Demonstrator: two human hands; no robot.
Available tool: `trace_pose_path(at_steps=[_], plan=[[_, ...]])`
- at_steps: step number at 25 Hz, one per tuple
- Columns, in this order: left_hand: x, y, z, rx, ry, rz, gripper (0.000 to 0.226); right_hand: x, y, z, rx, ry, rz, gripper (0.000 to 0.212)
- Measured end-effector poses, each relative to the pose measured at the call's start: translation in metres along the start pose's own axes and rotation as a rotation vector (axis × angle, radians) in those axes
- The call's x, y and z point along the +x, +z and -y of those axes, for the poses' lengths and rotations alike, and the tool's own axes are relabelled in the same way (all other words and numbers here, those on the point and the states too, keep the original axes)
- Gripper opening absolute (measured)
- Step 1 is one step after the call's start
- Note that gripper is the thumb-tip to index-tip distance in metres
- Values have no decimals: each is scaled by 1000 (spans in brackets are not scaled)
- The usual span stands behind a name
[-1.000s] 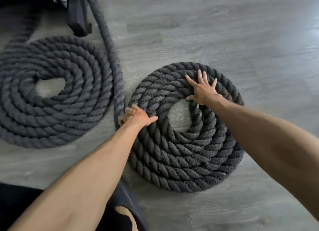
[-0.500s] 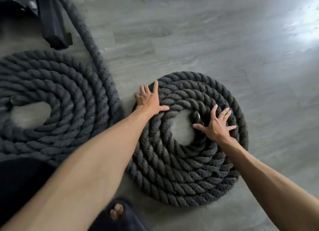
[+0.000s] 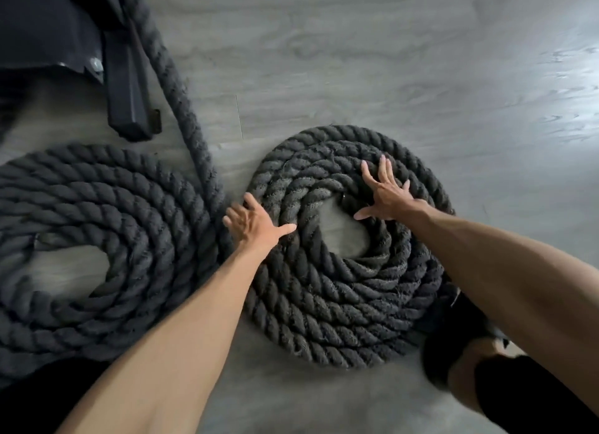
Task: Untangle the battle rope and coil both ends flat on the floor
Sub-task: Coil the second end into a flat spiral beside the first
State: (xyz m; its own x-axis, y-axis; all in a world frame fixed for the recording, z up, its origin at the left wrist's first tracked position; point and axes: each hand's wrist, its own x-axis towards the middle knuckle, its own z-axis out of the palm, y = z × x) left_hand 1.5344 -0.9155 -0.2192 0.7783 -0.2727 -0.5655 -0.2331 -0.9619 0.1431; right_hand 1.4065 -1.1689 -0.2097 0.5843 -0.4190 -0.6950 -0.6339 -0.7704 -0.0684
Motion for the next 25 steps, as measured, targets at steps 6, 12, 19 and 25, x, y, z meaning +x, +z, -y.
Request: trace_pose_path(at_steps=[6, 12, 19, 25], plan=[[16, 0, -8, -53, -189, -194, 119, 83, -80, 32, -200, -308, -46, 133], [34, -32, -29, 34, -384, -183, 113, 113, -98, 58, -202, -385, -256, 104], [117, -82, -86, -2, -44, -3, 143, 78, -39, 0, 186, 140, -186, 132], [138, -76, -93, -16, -210, -25, 132, 145, -95, 0, 59, -45, -190, 124]])
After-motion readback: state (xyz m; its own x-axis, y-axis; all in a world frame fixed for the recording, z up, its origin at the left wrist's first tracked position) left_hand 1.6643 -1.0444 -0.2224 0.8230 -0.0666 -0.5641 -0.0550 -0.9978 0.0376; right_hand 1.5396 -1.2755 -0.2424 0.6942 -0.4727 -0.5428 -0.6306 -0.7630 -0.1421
